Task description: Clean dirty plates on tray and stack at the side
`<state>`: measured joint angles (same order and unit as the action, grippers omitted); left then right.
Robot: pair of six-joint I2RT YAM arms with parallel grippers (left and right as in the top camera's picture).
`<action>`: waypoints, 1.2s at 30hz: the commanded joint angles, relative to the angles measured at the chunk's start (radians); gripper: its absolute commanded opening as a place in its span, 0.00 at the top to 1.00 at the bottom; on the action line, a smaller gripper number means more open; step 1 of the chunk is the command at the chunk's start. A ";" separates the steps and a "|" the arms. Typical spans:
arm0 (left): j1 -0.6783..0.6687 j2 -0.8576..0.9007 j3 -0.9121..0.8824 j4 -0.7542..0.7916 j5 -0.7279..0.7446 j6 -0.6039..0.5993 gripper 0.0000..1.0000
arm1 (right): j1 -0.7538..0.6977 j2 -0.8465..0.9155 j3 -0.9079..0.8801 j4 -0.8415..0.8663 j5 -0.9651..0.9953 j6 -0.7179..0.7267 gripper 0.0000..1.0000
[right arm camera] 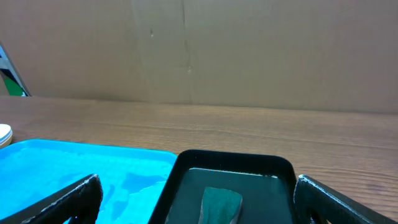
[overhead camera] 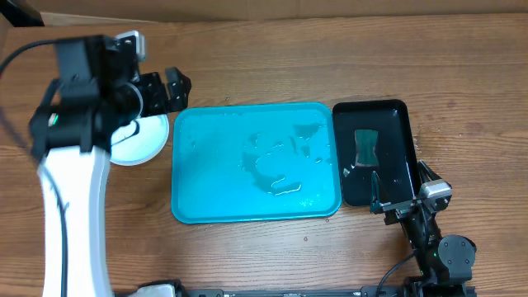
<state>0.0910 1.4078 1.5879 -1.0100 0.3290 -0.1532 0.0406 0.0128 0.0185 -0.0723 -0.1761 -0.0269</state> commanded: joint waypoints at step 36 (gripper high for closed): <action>-0.013 -1.270 -1.367 1.352 -0.245 -0.077 0.00 | -0.003 -0.010 -0.011 0.005 -0.002 -0.004 0.00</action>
<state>0.0845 0.1730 0.2787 0.2932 0.1333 -0.1780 0.0399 0.0128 0.0185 -0.0719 -0.1768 -0.0269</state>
